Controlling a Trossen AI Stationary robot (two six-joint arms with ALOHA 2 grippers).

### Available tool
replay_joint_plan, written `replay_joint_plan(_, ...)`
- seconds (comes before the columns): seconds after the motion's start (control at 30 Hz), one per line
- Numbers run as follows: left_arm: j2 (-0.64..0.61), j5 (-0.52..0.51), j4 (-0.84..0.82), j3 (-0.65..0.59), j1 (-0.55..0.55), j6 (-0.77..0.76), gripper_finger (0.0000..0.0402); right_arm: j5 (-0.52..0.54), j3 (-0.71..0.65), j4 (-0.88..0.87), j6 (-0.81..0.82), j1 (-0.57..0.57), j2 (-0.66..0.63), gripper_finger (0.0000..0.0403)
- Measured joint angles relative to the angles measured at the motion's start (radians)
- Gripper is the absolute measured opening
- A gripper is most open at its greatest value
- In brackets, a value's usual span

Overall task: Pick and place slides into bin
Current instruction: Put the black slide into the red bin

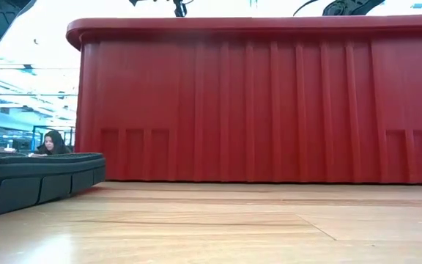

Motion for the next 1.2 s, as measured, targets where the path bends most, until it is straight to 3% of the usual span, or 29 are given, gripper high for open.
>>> replay_joint_plan(0.27,0.000,0.000,0.000,0.000,0.000,0.000,0.0019,0.017,0.000,0.018,0.012,0.000,0.000,0.0065)
replay_joint_plan(0.73,0.000,0.001,0.000,0.000,0.000,0.026,0.0019,0.109,0.000,0.046,0.122,0.001,0.000,0.0180)
replay_joint_plan(1.2,0.000,0.019,0.000,0.000,0.000,0.037,0.0019,0.122,0.140,0.055,0.145,0.000,0.000,0.0186)
